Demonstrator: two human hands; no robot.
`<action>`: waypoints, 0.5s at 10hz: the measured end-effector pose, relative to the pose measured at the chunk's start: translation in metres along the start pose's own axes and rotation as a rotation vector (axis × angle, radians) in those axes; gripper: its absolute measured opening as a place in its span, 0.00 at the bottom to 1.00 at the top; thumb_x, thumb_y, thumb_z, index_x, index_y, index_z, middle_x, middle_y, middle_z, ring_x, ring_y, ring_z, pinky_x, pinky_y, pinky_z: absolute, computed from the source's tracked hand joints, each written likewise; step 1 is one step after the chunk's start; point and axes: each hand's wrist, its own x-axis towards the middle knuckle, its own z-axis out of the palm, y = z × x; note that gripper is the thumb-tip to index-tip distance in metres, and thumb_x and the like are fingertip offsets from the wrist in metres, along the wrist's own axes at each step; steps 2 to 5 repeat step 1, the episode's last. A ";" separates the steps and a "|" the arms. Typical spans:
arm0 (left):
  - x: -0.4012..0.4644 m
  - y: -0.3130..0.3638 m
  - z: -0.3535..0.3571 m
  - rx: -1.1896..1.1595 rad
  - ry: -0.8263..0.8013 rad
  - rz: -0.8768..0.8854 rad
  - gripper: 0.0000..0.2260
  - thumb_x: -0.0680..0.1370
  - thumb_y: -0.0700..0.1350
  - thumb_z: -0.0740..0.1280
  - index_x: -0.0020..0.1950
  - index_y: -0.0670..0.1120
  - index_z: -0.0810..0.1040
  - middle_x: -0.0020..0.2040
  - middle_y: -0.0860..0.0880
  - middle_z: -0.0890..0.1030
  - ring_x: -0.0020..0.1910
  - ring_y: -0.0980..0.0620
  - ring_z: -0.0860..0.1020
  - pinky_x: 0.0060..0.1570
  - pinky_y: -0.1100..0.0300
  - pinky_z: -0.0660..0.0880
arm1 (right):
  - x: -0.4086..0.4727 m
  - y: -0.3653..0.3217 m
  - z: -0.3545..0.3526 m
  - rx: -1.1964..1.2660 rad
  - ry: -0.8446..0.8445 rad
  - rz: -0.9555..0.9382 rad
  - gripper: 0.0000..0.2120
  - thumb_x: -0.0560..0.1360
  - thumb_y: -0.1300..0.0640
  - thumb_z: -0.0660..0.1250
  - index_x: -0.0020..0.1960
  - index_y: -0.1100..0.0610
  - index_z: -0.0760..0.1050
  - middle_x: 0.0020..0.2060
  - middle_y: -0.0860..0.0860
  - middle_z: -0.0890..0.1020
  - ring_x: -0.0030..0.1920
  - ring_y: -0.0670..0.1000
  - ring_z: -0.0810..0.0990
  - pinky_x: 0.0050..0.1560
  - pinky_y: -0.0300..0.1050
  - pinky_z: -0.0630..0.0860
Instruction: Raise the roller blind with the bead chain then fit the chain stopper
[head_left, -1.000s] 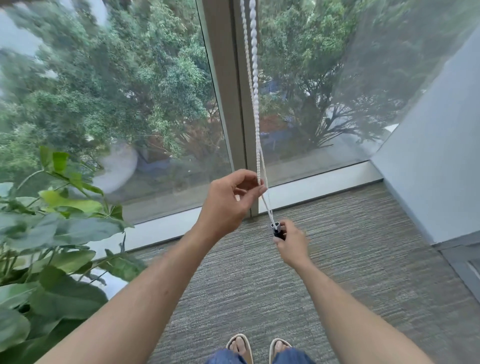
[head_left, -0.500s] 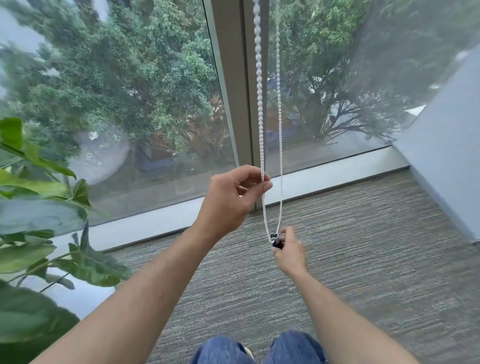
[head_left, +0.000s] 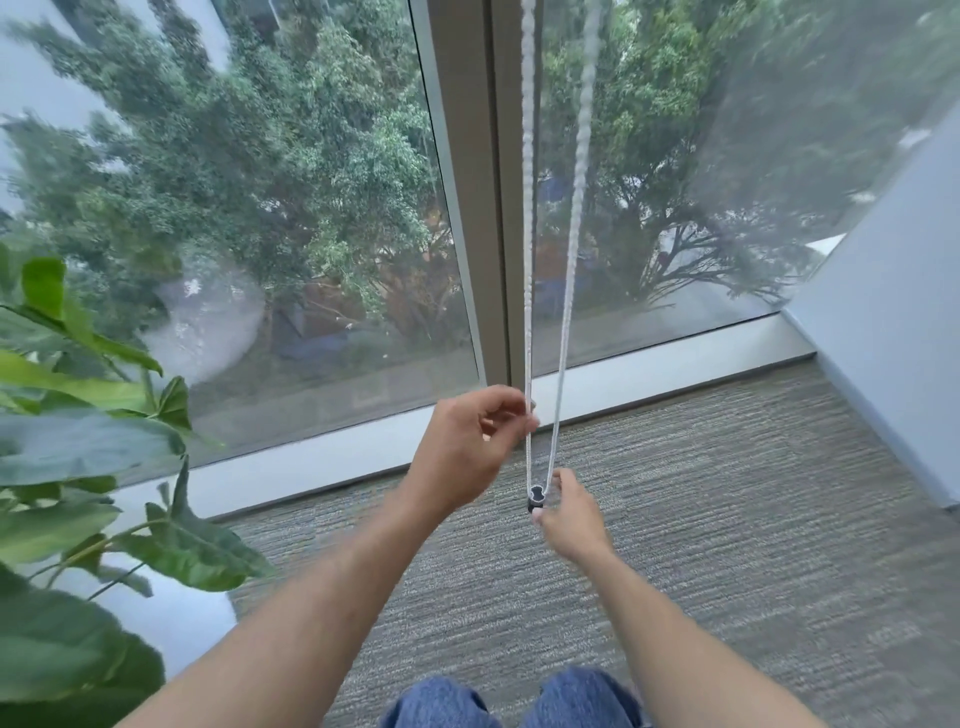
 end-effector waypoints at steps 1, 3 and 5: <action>-0.014 -0.001 0.002 0.044 -0.036 -0.102 0.10 0.74 0.43 0.74 0.54 0.51 0.81 0.47 0.54 0.84 0.48 0.58 0.81 0.48 0.70 0.75 | -0.025 -0.027 -0.016 -0.036 0.108 -0.158 0.33 0.75 0.62 0.69 0.75 0.47 0.59 0.68 0.48 0.74 0.58 0.47 0.79 0.60 0.49 0.78; -0.014 -0.001 0.002 0.044 -0.036 -0.102 0.10 0.74 0.43 0.74 0.54 0.51 0.81 0.47 0.54 0.84 0.48 0.58 0.81 0.48 0.70 0.75 | -0.025 -0.027 -0.016 -0.036 0.108 -0.158 0.33 0.75 0.62 0.69 0.75 0.47 0.59 0.68 0.48 0.74 0.58 0.47 0.79 0.60 0.49 0.78; -0.014 -0.001 0.002 0.044 -0.036 -0.102 0.10 0.74 0.43 0.74 0.54 0.51 0.81 0.47 0.54 0.84 0.48 0.58 0.81 0.48 0.70 0.75 | -0.025 -0.027 -0.016 -0.036 0.108 -0.158 0.33 0.75 0.62 0.69 0.75 0.47 0.59 0.68 0.48 0.74 0.58 0.47 0.79 0.60 0.49 0.78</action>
